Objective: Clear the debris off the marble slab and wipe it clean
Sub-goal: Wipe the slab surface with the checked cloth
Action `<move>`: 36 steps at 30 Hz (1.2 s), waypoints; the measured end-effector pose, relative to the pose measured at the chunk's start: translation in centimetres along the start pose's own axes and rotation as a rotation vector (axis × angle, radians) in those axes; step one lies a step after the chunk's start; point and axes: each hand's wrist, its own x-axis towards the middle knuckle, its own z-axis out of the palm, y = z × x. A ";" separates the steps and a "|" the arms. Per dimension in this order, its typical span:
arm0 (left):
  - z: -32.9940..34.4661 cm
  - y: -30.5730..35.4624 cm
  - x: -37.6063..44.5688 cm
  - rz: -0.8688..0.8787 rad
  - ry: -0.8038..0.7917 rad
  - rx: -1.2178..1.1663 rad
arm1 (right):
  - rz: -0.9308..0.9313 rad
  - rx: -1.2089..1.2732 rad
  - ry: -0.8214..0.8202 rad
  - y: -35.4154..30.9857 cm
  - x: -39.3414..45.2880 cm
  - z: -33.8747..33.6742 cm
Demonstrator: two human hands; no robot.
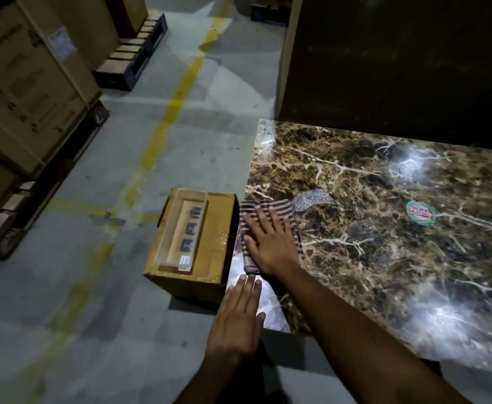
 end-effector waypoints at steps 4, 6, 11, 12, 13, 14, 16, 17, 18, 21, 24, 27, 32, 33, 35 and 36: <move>-1.2 0.2 -0.9 -0.032 0.008 -0.070 | 0.121 0.007 0.011 -0.8 0.9 -0.4; -1.6 0.0 -0.9 -0.091 0.023 -0.129 | 0.037 0.002 0.003 -2.6 0.5 0.0; -1.8 -1.0 -2.4 0.023 -0.070 -0.016 | -0.099 -0.038 -0.021 -1.0 -5.7 0.9; -1.8 -1.1 -2.9 0.033 -0.088 0.026 | -0.078 -0.043 -0.025 -0.2 -6.8 0.8; -1.7 -1.1 -3.5 0.031 -0.103 0.054 | -0.046 -0.050 -0.028 0.5 -7.4 0.7; -1.6 -1.0 -4.1 0.022 -0.117 0.069 | -0.010 -0.051 -0.028 0.7 -7.5 0.6; -1.5 -0.7 -5.1 -0.001 -0.155 0.073 | 0.073 -0.008 -0.021 -0.5 -6.4 0.5; -1.5 -0.6 -5.6 -0.008 -0.160 0.069 | 0.094 0.014 -0.018 -1.8 -5.8 0.5; -1.5 -0.4 -5.9 -0.013 -0.152 0.058 | 0.077 0.019 -0.018 -3.1 -5.3 0.6; -2.0 -0.1 -6.9 -0.023 -0.134 0.023 | -0.090 -0.010 -0.033 -5.2 -6.7 1.2; -2.6 -0.1 -7.7 -0.014 -0.114 0.020 | -0.118 -0.046 -0.052 -3.2 -9.6 1.4; -2.9 -0.3 -8.5 -0.034 -0.157 0.002 | 0.021 -0.024 -0.046 -2.0 -9.9 1.2; -3.7 -0.8 -9.2 -0.071 -0.102 -0.063 | -0.074 0.003 -0.054 -6.5 -8.5 1.7; -3.9 -0.9 -9.4 -0.058 -0.080 -0.065 | -0.148 -0.008 -0.060 -6.8 -9.4 2.0; -4.1 -1.0 -9.8 -0.042 -0.048 -0.047 | -0.230 -0.017 -0.065 -5.6 -12.1 2.4; -4.1 -1.0 -9.8 -0.059 -0.039 -0.037 | -0.216 -0.013 -0.067 -4.3 -13.2 2.3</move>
